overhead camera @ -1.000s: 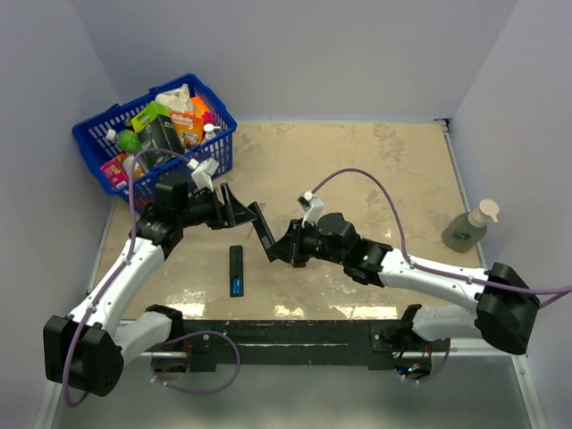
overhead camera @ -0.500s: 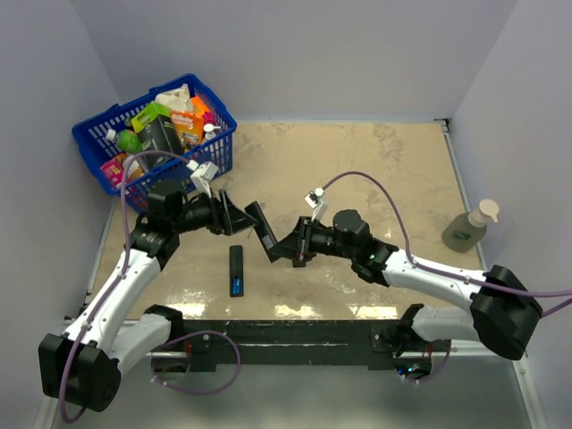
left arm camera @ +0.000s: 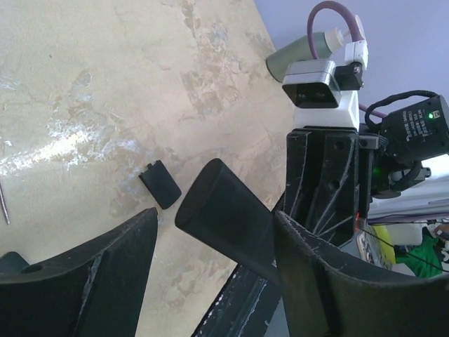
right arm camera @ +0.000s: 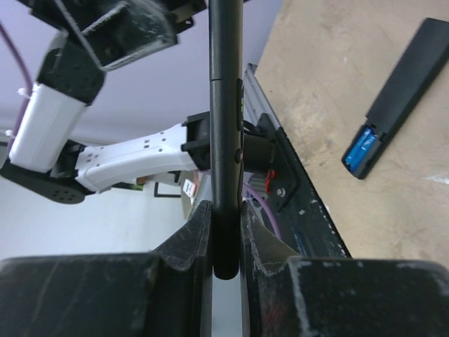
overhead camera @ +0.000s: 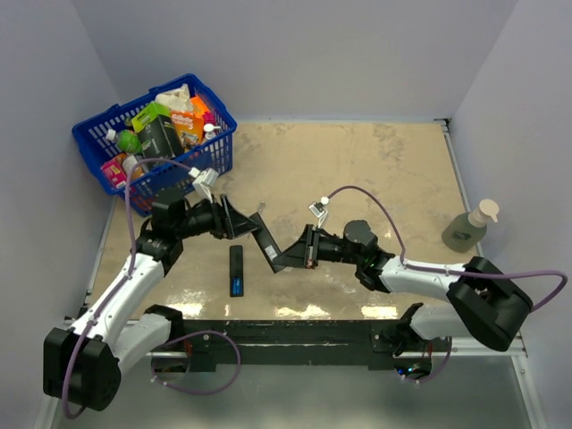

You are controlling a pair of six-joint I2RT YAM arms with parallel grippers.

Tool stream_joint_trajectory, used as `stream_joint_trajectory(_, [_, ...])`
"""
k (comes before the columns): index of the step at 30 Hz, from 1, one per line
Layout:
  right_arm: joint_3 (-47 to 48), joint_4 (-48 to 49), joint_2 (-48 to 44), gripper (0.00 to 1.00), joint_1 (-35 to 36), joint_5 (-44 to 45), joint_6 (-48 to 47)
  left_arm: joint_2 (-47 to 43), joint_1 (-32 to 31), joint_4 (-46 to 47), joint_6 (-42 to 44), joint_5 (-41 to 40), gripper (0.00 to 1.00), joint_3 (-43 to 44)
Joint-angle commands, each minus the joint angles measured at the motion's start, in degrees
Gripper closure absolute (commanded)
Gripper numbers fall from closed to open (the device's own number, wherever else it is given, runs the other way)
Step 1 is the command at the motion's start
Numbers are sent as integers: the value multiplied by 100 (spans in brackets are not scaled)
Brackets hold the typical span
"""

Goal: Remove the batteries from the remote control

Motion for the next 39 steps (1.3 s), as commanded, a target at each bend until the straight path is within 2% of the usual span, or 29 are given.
stream_joint_trajectory(1, [49, 1187, 100, 100, -27, -335, 447, 109, -17, 767, -323, 182, 28, -232])
stream_joint_trajectory(5, [-90, 1529, 187, 100, -54, -273, 806, 171, -53, 916, -429, 253, 27, -303])
stream_joint_trajectory(11, [-293, 2689, 609, 100, -62, -361, 1344, 126, -123, 1207, -605, 314, 29, -426])
stream_joint_trajectory(18, [-355, 2533, 531, 100, -62, -264, 1335, 109, -193, 1813, -903, 402, 30, -865])
stream_joint_trajectory(31, [-294, 2391, 653, 100, -62, -238, 1335, 285, -237, 2217, -1071, 569, 34, -980])
stream_joint_trajectory(39, [-180, 2391, 847, 100, -62, -291, 1370, 39, -237, 1936, -939, 525, 30, -1006])
